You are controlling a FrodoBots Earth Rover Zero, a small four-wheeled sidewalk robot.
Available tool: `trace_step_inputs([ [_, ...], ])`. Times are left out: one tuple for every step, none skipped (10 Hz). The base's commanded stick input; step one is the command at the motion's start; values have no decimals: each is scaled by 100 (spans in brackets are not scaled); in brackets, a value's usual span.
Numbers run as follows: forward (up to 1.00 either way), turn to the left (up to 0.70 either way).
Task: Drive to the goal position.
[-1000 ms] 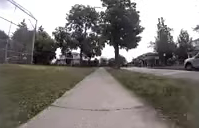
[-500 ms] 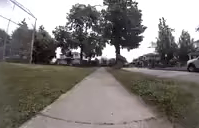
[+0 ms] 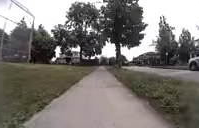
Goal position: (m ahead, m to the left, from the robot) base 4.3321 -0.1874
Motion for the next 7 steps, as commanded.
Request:
trace_step_inputs([
  [70, 0],
  [70, 0],
  [70, 0],
  [70, 0],
  [70, 0],
  [70, 0],
  [70, 0],
])
